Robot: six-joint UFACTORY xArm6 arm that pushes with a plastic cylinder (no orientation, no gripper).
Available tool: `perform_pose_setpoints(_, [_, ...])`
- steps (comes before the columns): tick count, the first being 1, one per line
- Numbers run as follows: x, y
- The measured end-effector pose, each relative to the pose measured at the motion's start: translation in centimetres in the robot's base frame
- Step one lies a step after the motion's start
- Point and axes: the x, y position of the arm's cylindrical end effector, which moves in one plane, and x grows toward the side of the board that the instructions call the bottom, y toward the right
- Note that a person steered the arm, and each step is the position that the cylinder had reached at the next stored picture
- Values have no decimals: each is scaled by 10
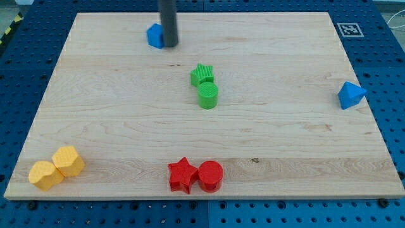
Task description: Push blue cube towards top left
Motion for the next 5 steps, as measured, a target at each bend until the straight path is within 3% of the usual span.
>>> perform_pose_setpoints(1, [-31,-45])
perform_pose_setpoints(5, [-26,-106])
